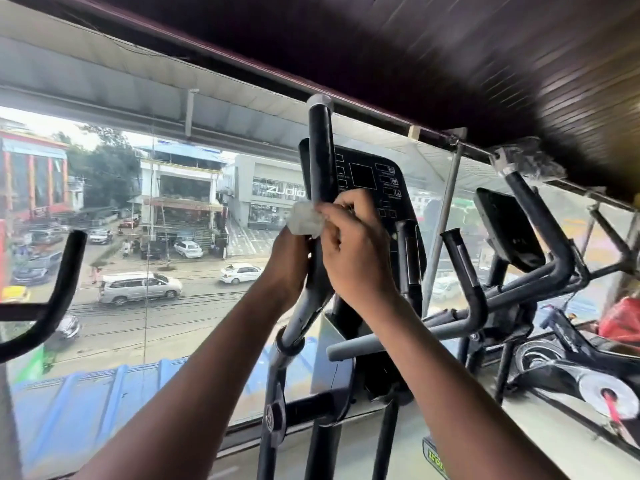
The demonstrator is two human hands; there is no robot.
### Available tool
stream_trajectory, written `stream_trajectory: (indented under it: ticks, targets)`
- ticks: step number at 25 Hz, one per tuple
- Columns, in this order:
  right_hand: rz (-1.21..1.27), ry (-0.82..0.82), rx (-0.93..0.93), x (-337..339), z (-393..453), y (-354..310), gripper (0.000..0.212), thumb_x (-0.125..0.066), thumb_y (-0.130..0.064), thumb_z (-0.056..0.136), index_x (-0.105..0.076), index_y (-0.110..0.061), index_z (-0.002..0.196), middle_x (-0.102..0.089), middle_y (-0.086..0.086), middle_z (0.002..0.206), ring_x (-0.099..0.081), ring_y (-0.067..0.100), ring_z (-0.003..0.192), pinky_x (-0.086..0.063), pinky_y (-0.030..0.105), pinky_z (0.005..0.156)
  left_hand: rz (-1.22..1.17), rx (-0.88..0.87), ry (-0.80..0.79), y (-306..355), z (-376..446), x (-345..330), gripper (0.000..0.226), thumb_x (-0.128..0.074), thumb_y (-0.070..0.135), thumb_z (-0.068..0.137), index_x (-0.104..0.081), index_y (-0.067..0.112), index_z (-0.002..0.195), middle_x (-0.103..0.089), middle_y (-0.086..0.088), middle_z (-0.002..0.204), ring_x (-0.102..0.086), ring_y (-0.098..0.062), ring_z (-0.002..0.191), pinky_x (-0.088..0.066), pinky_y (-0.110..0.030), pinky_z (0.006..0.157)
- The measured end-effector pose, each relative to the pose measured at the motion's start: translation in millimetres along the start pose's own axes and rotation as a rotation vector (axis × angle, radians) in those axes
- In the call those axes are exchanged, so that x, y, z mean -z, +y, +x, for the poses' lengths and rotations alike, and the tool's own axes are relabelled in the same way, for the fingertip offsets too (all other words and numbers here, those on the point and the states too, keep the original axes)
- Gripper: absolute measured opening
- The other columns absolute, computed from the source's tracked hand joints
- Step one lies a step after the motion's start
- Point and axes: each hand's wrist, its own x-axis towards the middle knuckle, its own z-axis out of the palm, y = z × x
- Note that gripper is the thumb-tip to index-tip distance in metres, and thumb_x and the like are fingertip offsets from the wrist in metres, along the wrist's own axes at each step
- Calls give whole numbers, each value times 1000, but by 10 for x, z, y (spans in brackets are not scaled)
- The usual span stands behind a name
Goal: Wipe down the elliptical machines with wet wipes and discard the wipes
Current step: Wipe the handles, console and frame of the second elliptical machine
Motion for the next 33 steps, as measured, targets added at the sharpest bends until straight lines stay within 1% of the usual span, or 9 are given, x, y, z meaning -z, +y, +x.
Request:
stream_trajectory:
  ticks: [2,3,6,9,12,17,21,27,33]
  targets:
    - [19,-11,108,25,-374,10,26,-53,-7,79,-72,-5,97,-57,11,90,-57,25,80,-50,32,71,-36,36,-27,-2,-147,-49,15,-48,29,88,-50,16,83,-29,-1,54,-34,-13,55,-38,-21,52]
    - [47,-6,133,46,-534,41,23,-56,-6,78,-72,-5,94,-57,11,88,-58,24,78,-50,31,70,-38,46,-28,-10,-223,-57,15,-48,30,93,-53,16,89,-30,0,52,-37,-13,53,-40,-20,51]
    - [209,135,-40,22,-535,133,13,-64,0,83,-73,-3,92,-57,13,88,-49,6,72,-42,13,67,176,-15,131,-192,-360,30,36,-44,17,101,-71,26,80,-66,11,61,-61,-2,61,-48,-24,65]
    - [246,186,-138,-97,-642,77,14,-66,5,82,-72,-2,93,-55,12,86,-44,1,74,-34,5,72,213,15,205,-281,-488,104,37,-41,21,102,-68,24,79,-70,6,72,-64,-5,68,-50,-29,73]
    - [190,62,0,-111,-1001,76,21,-67,5,78,-75,-8,93,-51,9,82,-46,7,68,-35,9,68,136,51,167,-339,-542,226,49,-38,26,104,-71,24,69,-65,-4,72,-63,-16,72,-49,-32,77]
    - [180,276,-83,-118,-655,24,17,-63,3,87,-75,-6,96,-51,12,84,-44,3,70,-39,15,65,125,109,199,-448,-472,314,45,-36,36,104,-72,13,92,-74,-8,92,-67,-18,89,-46,-34,86]
    - [56,104,81,-286,-1160,106,31,-61,10,82,-76,-10,100,-49,10,85,-52,16,69,-48,31,56,13,98,122,-495,-523,432,48,-37,40,103,-76,14,90,-74,-11,93,-69,-20,88,-50,-30,82]
    - [64,198,-45,-386,-1184,72,23,-63,1,87,-66,-19,98,-45,-1,92,-57,19,72,-50,41,62,11,105,317,-602,-719,487,25,-45,28,101,-63,13,93,-65,5,76,-62,-6,64,-48,-21,59]
    - [183,165,-334,-586,-1537,-141,31,-70,-6,74,-73,-8,105,-51,8,97,-51,4,88,-47,17,82,-51,61,110,-816,-823,591,3,-61,14,84,-61,10,84,-62,-2,69,-58,-14,64,-48,-27,64]
